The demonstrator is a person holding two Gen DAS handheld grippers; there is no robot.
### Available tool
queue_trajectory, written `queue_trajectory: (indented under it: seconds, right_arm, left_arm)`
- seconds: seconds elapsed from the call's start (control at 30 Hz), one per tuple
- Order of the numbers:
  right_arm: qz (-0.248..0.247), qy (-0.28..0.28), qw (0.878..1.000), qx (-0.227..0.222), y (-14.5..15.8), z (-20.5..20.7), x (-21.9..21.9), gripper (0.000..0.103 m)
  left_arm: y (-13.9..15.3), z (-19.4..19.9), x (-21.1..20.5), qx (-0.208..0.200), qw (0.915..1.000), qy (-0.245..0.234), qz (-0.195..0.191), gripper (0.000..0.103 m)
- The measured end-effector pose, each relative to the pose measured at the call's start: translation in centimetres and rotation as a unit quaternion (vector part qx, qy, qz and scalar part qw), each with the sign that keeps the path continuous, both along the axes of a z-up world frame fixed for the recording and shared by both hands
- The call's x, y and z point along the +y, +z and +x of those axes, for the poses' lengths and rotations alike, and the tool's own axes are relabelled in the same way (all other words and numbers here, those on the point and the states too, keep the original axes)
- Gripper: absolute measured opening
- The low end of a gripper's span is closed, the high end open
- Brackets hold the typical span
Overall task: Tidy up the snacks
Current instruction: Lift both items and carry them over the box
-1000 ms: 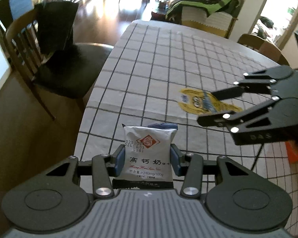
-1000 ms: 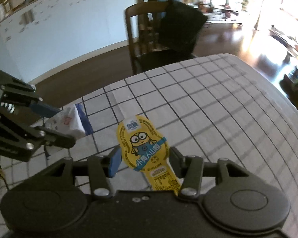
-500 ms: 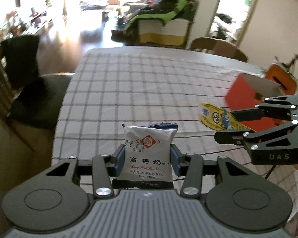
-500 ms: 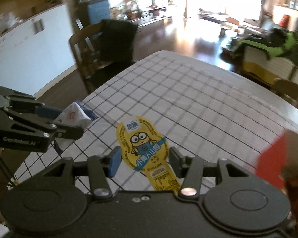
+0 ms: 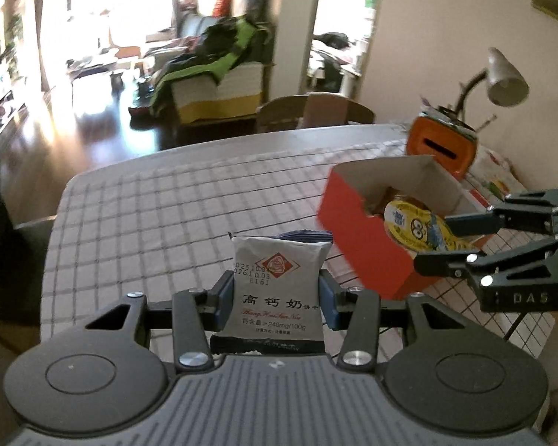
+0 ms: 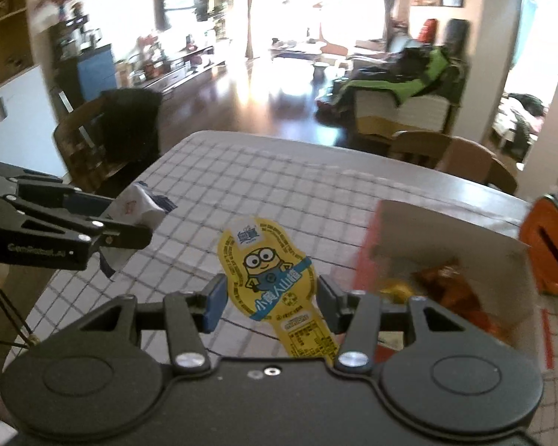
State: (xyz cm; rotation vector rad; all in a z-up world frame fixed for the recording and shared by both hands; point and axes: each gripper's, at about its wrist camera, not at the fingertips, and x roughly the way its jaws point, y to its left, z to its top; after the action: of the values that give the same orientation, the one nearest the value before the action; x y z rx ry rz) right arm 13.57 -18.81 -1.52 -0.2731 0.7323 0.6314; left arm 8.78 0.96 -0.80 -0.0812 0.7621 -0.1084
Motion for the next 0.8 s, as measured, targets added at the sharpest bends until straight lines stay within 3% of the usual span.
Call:
queue_trajectory:
  seconds: [0.47, 0.8]
  right_arm:
    - [-0.019, -0.062, 0.998, -0.023, -1.0, 7.5, -9.8, 0.051]
    - [-0.026, -0.094, 0.995, 0.002, -3.8, 13.1, -16.7, 0.051]
  left_arm:
    - [-0.2, 8.3, -11.0, 0.023, 0.9987, -0.027, 0.035, 0.046]
    - [-2.4, 12.9, -18.3, 0.047, 0.9953, -0.051, 0.068, 0.046]
